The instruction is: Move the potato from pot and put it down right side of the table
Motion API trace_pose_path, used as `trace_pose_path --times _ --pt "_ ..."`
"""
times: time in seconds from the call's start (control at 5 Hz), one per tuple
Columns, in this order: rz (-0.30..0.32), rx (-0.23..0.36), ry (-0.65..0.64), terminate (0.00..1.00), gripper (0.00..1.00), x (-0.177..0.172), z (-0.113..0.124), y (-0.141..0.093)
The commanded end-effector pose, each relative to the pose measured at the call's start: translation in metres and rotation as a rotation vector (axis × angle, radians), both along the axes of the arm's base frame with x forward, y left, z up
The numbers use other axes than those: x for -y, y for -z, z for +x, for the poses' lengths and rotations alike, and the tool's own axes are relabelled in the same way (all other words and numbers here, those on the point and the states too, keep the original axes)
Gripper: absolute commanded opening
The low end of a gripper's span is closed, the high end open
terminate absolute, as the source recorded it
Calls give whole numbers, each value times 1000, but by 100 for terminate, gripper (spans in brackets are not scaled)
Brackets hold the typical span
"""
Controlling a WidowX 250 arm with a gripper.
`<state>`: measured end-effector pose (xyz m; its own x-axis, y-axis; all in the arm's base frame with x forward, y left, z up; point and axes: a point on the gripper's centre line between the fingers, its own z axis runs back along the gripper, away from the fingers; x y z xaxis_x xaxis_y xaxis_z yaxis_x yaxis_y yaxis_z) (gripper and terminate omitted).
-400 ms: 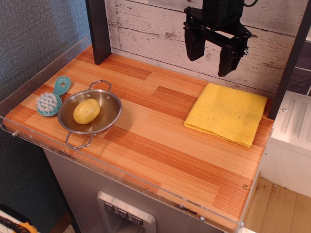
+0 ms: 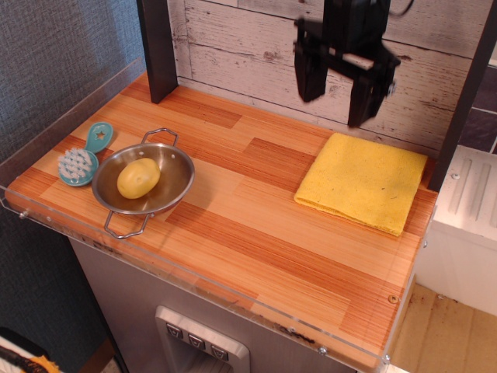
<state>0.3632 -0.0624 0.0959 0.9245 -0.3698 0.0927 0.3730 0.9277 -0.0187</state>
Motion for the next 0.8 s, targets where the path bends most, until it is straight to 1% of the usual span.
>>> trace_pose_path --times 0.0,0.2,0.4,0.6 --pt "-79 111 -54 0 100 -48 -36 -21" --pt "-48 124 -31 0 100 -71 -53 -33" --pt "19 117 -43 0 100 -87 -58 -29" --pt "97 89 -85 0 100 -107 -67 -12"
